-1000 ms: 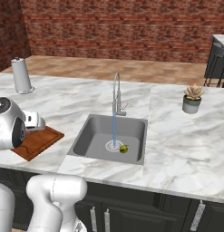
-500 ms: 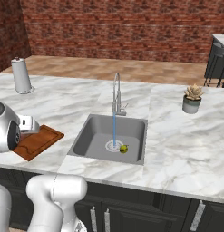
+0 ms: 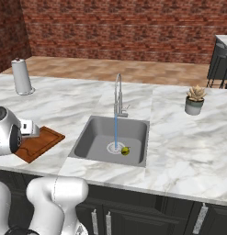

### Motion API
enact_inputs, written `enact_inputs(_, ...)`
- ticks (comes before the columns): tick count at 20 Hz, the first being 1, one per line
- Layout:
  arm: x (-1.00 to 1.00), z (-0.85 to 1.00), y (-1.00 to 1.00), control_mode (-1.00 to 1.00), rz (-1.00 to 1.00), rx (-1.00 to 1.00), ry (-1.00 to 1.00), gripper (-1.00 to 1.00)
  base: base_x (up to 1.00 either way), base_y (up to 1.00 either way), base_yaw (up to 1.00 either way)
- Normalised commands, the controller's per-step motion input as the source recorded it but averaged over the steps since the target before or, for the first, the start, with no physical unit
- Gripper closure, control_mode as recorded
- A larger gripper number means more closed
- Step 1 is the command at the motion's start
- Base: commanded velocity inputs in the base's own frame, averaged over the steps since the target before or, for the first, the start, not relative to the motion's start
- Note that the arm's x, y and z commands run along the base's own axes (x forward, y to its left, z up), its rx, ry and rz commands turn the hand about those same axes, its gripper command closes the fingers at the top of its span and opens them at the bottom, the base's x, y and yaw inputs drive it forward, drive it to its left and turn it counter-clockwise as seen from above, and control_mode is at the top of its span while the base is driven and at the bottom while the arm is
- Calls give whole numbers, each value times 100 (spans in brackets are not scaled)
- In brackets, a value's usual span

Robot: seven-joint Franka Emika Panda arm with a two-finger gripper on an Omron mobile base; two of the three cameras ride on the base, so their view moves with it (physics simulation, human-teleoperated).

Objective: Pick the peach, pear from the sink and place them on the cutting board to airdry. Then turn off the sink faucet.

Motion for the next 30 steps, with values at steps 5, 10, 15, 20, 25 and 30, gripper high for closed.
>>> enact_inputs(5,18,-24,16,-100,0,0,5,100,0,0,0)
enact_inputs(10,18,-21,12,-100,0,0,6,100,0,0,0)
enact_inputs(15,16,-21,10,-100,0,0,6,100,0,0,0)
enact_inputs(20,16,-15,8,-100,0,0,3,100,0,0,0)
enact_inputs(25,18,-12,8,-100,0,0,1,100,0,0,0)
enact_inputs(30,20,-14,9,-100,0,0,1,100,0,0,0)
